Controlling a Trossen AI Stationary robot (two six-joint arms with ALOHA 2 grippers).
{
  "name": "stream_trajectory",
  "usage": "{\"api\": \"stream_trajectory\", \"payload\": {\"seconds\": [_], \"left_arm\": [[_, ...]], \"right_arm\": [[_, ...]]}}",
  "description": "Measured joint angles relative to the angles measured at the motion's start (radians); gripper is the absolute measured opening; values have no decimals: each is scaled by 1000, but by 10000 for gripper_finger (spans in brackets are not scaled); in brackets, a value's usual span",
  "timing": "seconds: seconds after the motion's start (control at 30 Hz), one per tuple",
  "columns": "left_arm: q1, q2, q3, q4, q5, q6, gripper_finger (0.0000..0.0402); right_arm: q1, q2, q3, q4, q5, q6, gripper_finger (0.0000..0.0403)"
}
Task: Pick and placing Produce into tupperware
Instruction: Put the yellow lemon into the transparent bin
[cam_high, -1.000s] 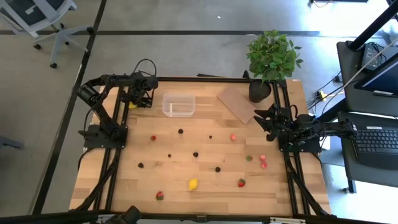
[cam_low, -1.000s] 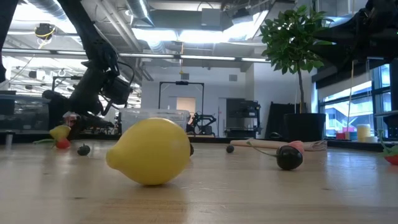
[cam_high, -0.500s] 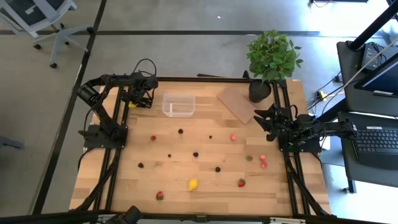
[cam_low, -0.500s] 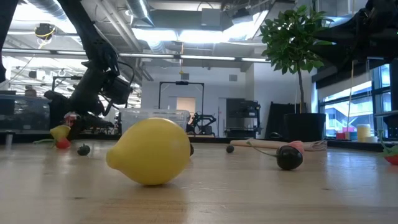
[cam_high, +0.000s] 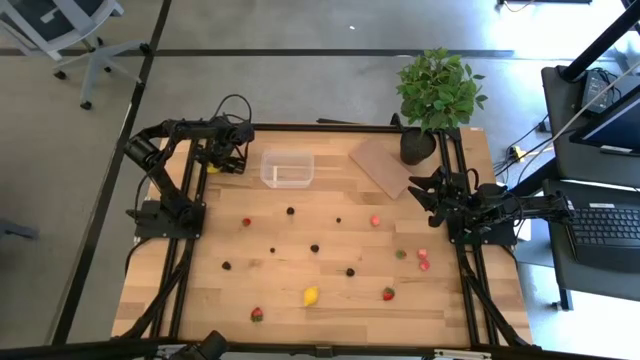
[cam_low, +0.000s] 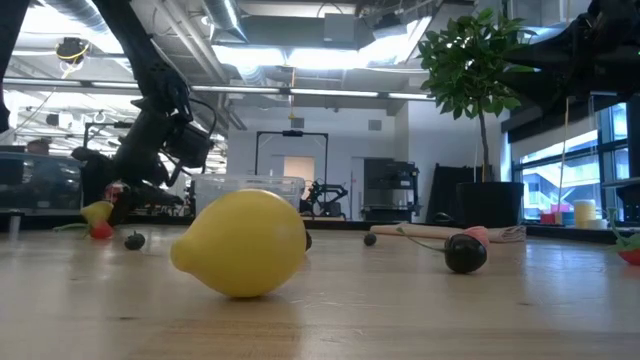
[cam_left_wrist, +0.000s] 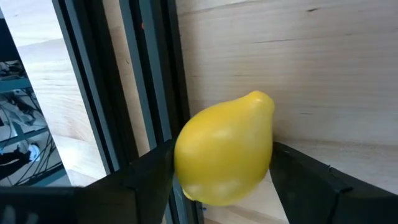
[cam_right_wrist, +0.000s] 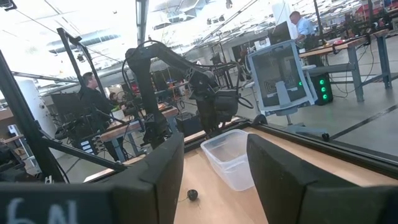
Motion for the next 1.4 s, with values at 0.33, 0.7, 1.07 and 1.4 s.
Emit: {"api": "stream_trajectory", "payload": {"seconds": [0.33, 0.7, 1.07, 1.4], "left_arm": [[0, 0, 0, 1, -1, -1, 213], [-50, -24, 35, -79, 12, 0, 203], [-181, -214, 229, -75, 146, -18, 203], [-430, -210, 463, 212, 249, -23, 203]], "right_arm": [[0, 0, 0, 0, 0, -1, 178], [0, 0, 0, 0, 0, 1, 178], [0, 0, 0, 0, 0, -2, 178], [0, 0, 0, 0, 0, -4, 178]]}}
